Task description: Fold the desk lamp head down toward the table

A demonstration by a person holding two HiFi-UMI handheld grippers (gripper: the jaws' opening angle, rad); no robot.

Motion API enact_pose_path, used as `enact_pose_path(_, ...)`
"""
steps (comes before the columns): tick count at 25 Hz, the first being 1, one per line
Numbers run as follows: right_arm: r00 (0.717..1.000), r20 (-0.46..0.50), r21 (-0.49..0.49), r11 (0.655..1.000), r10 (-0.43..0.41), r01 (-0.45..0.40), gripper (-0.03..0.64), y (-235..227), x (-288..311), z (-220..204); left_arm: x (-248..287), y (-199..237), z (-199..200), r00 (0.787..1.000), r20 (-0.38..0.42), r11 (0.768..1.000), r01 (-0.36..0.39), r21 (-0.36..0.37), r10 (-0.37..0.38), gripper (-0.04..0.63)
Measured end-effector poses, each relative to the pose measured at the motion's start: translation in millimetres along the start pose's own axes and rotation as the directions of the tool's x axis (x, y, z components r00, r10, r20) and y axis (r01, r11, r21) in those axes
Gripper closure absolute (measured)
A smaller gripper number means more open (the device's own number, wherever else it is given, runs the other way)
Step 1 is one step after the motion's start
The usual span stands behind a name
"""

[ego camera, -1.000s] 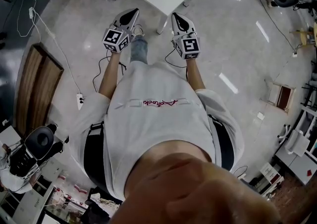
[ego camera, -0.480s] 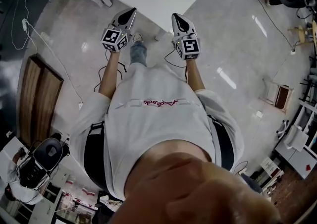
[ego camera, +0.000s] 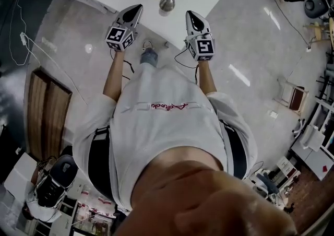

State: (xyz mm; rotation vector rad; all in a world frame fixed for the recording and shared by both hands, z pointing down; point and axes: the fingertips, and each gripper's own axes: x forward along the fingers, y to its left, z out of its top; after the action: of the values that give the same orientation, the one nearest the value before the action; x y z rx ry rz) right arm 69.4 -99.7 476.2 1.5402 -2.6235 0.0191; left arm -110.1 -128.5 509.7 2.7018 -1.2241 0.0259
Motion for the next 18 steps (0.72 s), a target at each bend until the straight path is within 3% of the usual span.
enact_pose_path(8,0.997,0.003,-0.014,0.997,-0.073,0.073,0.592,-31,45,18,35,47,12,0.999,-0.023,0.999,0.044,0.002,-0.043,0.571)
enact_pose_path(18,0.990,-0.019,-0.036,0.990,-0.138,0.138,0.592,-55,73,19,77,77,3,0.988,-0.072,0.990,0.138,-0.016,-0.139,0.571)
